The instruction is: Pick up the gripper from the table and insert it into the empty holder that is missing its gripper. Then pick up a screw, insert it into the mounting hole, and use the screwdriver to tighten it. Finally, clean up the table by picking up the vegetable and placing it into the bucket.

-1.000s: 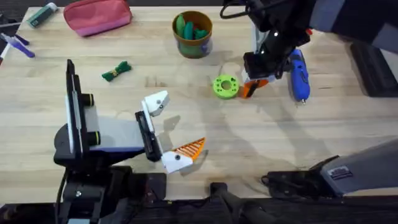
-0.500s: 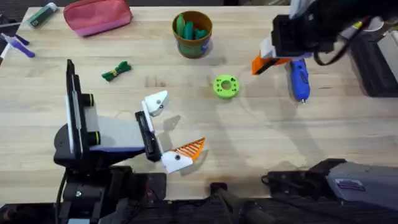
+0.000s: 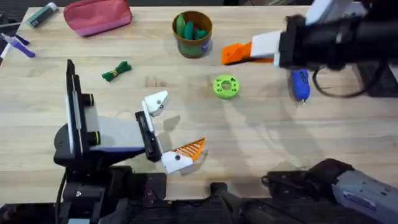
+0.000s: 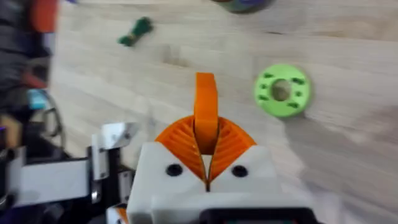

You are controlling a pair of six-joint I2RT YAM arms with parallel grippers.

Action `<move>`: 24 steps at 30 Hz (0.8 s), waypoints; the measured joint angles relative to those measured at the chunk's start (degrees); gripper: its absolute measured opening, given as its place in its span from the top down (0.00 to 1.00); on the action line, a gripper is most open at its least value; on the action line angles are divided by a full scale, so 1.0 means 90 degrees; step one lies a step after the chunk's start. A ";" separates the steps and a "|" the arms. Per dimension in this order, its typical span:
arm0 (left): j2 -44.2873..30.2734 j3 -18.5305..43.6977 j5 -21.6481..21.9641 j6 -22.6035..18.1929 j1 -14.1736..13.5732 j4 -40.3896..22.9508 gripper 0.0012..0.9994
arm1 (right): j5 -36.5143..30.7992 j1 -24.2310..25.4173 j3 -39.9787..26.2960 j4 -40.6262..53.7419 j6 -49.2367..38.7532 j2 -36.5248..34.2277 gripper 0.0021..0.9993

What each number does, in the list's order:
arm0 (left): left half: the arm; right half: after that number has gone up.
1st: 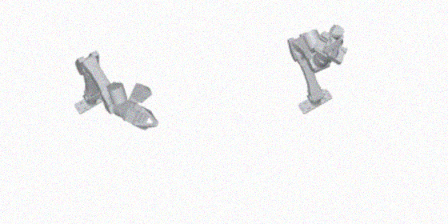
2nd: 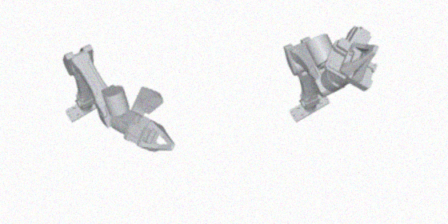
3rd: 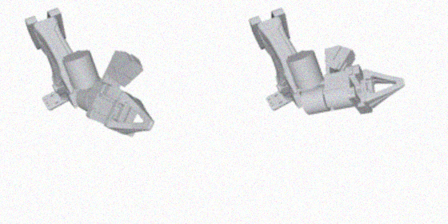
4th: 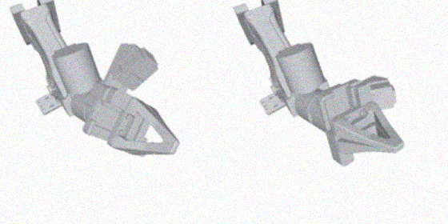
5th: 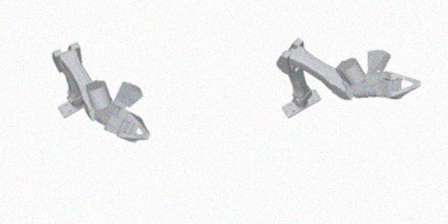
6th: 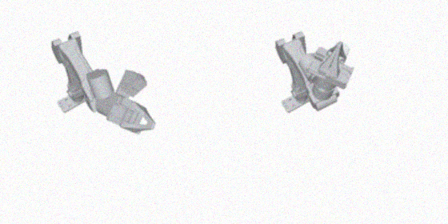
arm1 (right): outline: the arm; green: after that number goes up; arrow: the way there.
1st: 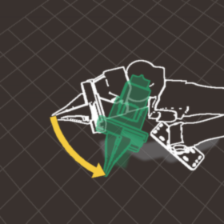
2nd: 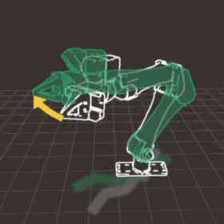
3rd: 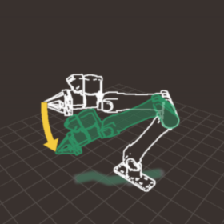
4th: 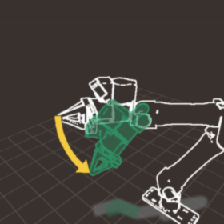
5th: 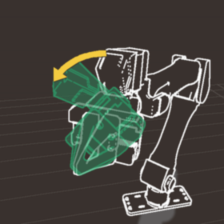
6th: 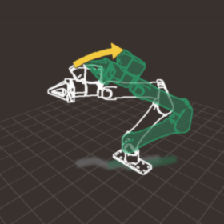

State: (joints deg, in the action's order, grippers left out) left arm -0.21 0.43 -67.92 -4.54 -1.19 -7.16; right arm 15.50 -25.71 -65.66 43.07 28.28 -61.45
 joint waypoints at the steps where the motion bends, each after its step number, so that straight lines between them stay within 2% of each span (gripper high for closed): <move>1: 0.0000 0.0000 0.0002 0.0000 0.0000 0.0002 0.01 | 0.0233 0.0000 0.0284 -0.0343 0.0067 0.0173 0.99; 7: 0.0000 0.0000 0.0000 0.0000 0.0000 0.0000 0.01 | 0.1638 0.0000 0.2400 -0.3097 0.0912 0.1133 0.99; 11: 0.0000 0.0000 0.0000 0.0000 0.0000 0.0000 0.01 | 0.2357 0.0000 0.3618 -0.4786 0.1733 0.1427 0.99; 14: 0.0000 0.0000 0.0000 0.0000 0.0000 0.0000 0.01 | 0.2915 0.0002 0.4271 -0.5737 0.2290 0.1450 0.99; 19: 0.0000 0.0000 0.0000 0.0000 0.0000 0.0000 0.01 | 0.3853 0.0065 0.4883 -0.6054 0.2841 0.1452 0.99; 24: 0.0000 0.0000 0.0000 0.0000 0.0000 0.0000 0.01 | 0.4622 0.0356 0.5086 -0.6070 0.2944 0.1452 0.99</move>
State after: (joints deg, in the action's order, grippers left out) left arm -0.21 0.43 -67.92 -4.54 -1.19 -7.16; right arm 57.10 -22.51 -19.89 -11.56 54.78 -48.38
